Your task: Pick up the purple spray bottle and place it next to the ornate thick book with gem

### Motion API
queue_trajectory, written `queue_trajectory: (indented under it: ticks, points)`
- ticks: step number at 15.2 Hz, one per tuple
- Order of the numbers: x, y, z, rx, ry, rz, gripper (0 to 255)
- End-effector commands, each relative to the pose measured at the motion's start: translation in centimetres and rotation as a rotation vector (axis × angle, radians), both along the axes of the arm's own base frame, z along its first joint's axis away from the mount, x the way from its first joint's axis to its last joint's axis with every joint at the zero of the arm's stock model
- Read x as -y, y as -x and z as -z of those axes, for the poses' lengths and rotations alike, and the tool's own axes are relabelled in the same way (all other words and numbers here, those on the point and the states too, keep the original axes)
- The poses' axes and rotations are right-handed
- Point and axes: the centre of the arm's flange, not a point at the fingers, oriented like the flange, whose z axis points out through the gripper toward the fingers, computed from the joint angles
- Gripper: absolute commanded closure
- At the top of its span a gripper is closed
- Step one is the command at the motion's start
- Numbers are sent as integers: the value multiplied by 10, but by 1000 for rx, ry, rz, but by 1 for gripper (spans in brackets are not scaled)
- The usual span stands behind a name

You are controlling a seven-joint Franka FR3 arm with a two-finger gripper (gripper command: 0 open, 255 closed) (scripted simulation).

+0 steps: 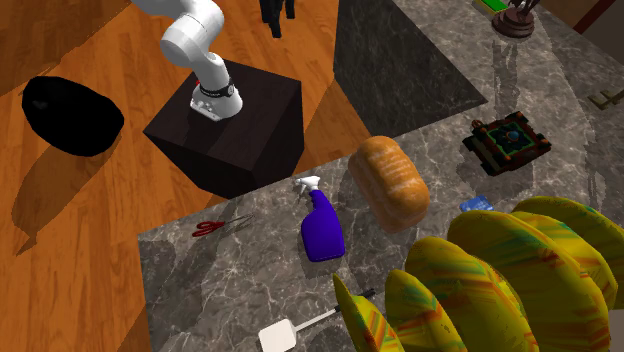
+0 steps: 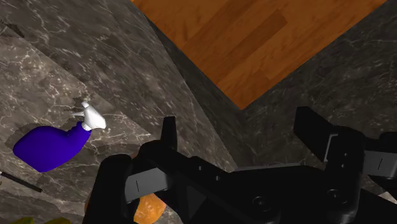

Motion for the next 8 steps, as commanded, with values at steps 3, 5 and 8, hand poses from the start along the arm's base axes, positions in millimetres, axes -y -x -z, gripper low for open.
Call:
queue_trajectory:
  ticks: [3, 5, 8]
  points:
    - [14, -20, 12, 0, -10, 47, 0]
    - [29, -39, 25, 1, -20, 95, 0]
    - [53, -66, 43, 1, -35, 166, 0]
